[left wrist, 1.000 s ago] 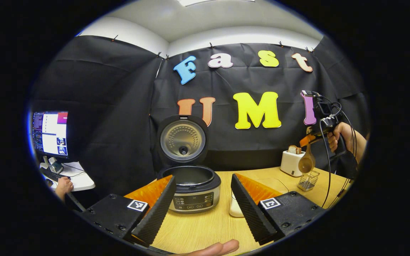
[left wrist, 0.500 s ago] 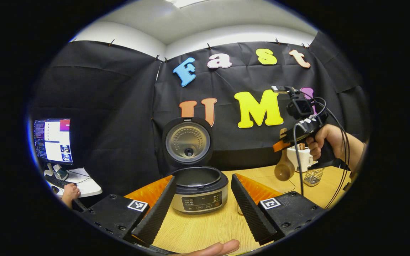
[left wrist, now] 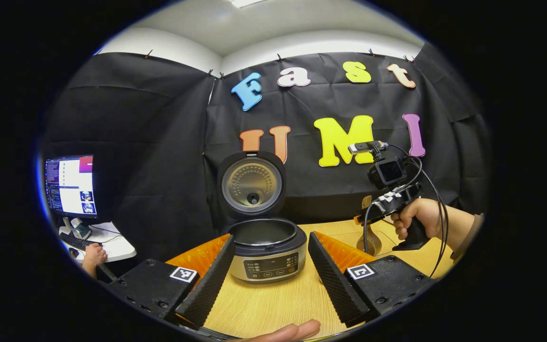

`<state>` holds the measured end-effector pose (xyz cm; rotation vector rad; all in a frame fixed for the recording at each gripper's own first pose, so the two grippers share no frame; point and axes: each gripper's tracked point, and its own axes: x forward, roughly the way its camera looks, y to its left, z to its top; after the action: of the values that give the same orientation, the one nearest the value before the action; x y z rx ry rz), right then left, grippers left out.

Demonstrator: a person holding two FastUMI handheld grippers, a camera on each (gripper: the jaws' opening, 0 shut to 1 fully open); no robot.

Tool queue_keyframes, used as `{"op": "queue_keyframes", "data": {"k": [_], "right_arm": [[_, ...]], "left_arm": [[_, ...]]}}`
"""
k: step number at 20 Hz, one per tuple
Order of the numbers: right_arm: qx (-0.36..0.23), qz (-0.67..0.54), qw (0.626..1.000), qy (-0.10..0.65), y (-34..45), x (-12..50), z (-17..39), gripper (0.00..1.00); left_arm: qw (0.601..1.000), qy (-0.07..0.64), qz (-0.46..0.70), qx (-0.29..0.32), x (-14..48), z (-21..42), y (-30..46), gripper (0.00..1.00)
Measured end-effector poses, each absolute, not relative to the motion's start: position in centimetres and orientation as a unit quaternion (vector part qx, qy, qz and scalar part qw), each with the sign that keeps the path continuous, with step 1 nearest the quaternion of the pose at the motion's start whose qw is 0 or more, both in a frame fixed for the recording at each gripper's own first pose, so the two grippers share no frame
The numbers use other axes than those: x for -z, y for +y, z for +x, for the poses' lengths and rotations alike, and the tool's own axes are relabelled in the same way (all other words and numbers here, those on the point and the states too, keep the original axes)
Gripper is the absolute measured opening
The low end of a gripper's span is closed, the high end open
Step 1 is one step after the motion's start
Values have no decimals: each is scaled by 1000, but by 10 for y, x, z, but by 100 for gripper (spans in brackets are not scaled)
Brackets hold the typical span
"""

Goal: Close the left gripper, press the button to open the rice cooker; take a wooden spoon from the chopstick holder with the right hand, scoop a spoonful of rice and pour it into the rice cooker, then put the wooden spoon back into the chopstick holder.

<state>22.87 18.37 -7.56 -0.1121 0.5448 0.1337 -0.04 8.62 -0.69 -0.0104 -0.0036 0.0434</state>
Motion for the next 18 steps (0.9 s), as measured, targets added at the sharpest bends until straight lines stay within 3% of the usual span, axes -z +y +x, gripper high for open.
{"op": "queue_keyframes", "data": {"k": [6, 13, 18], "right_arm": [[-9, -52, 975, 216, 188, 77, 233, 8], [50, -74, 975, 204, 200, 97, 229, 8], [-21, -20, 974, 226, 251, 103, 216, 8]], "left_arm": [[999, -6, 10, -32, 6, -2, 89, 99], [999, 8, -30, -43, 10, -1, 102, 98], [998, 20, -32, -46, 17, 2, 104, 99]]}}
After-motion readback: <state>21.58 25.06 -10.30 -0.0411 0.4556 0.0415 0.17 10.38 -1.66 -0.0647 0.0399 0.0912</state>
